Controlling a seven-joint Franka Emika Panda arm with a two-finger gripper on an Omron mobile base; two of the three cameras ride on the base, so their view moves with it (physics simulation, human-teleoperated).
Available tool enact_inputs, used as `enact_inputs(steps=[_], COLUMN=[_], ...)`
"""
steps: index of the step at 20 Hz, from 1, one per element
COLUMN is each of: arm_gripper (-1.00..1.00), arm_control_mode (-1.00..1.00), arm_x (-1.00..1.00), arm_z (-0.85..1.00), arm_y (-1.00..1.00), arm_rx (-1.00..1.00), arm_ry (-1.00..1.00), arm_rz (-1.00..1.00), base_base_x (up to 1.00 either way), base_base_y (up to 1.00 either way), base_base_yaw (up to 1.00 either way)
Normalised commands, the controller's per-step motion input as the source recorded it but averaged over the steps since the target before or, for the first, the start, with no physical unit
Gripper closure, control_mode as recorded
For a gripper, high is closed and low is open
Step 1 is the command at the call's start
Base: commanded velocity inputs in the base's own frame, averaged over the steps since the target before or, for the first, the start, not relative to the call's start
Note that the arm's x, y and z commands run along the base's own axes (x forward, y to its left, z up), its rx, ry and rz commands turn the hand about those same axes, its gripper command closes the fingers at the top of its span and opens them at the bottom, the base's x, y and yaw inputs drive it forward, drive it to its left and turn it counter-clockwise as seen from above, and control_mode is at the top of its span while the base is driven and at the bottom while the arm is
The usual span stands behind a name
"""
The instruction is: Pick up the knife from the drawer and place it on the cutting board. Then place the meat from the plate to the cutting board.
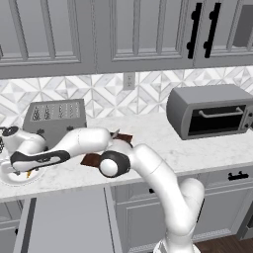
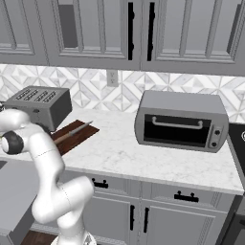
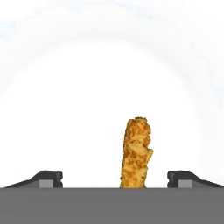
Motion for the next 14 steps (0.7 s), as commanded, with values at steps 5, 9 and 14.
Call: enact_inputs(steps=[5, 9, 14], arm_gripper=[-1.0, -1.0, -1.0], arm_control_mode=[-1.0, -1.0, -1.0], arm_x=[0.0, 0.0, 0.0], arm_z=[-0.36, -0.55, -0.27], arm_y=[0.0, 0.0, 0.0], arm_rx=[0.0, 0.0, 0.0], arm_ry=[0.0, 0.0, 0.05], arm_rz=[0.0, 0.0, 0.0], base_base_x=[0.0, 0.0, 0.0], base_base_y=[0.0, 0.0, 0.0], base_base_yaw=[0.0, 0.0, 0.0])
